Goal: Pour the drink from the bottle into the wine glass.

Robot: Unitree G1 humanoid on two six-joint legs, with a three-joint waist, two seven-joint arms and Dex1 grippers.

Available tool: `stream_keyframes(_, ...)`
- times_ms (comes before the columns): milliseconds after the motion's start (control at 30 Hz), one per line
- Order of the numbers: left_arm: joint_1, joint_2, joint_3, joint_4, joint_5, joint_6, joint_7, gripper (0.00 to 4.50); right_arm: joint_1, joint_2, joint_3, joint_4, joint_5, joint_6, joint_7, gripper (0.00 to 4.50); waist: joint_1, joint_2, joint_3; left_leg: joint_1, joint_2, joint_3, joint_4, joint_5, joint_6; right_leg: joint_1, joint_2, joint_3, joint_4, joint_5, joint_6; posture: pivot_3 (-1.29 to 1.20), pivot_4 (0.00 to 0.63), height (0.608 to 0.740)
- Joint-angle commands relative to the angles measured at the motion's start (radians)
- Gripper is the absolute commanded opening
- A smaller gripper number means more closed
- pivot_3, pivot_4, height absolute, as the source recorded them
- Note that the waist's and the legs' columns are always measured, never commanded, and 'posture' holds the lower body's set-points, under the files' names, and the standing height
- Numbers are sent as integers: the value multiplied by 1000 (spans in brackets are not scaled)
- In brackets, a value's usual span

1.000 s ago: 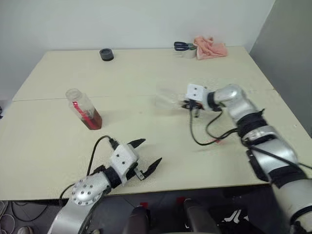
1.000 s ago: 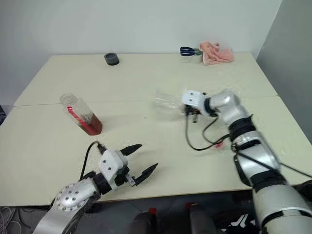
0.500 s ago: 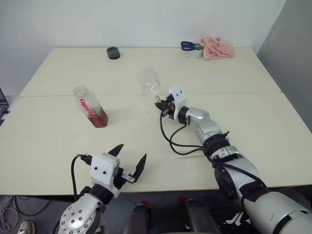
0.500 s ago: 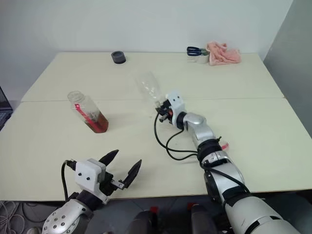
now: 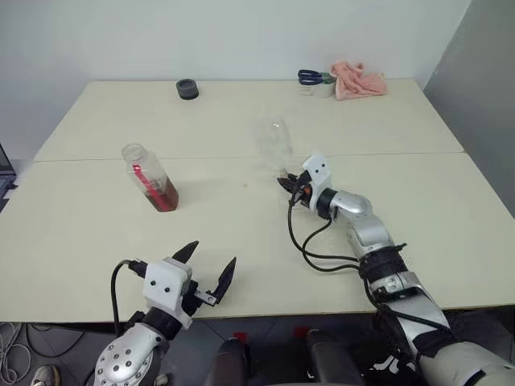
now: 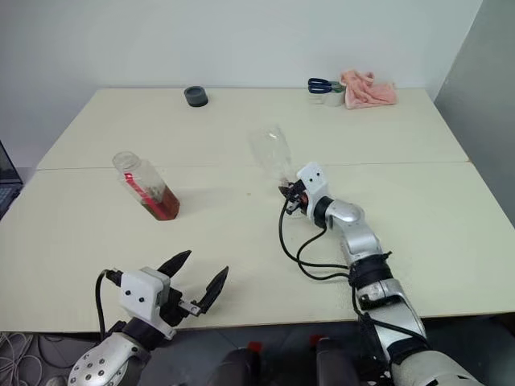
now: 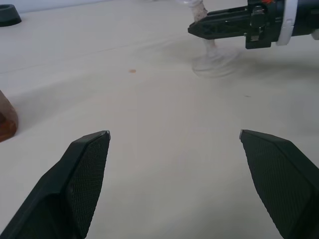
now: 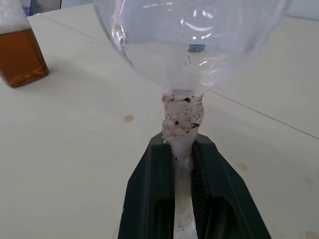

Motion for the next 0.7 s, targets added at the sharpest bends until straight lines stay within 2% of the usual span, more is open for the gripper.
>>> stream_keyframes(33,-3,-6,-5,-26,6,-16,5,4500,43,-26,15,-45,-3,81,-1,156,0,0,0,0,0,0,0,0,0,0,0,0,0,0,0,0,150,740)
stream_keyframes(200,1,-1,8,-51,1,1,15,4500,39,-25,23,-63,0,111,-5,156,-3,0,0,3,0,0,0,0,0,1,3,0,1,0,0,0,150,740)
stream_keyframes(400,13,-20,50,-76,-18,27,54,4500,-5,39,10,-9,19,-7,-28,156,-7,0,0,6,3,3,0,0,0,1,6,5,1,0,0,0,150,740)
stream_keyframes(700,-32,-33,139,-116,-79,117,97,4500,-223,234,-39,380,38,-377,-88,156,-30,-2,1,9,6,8,0,0,0,0,12,13,2,1,1,0,150,740)
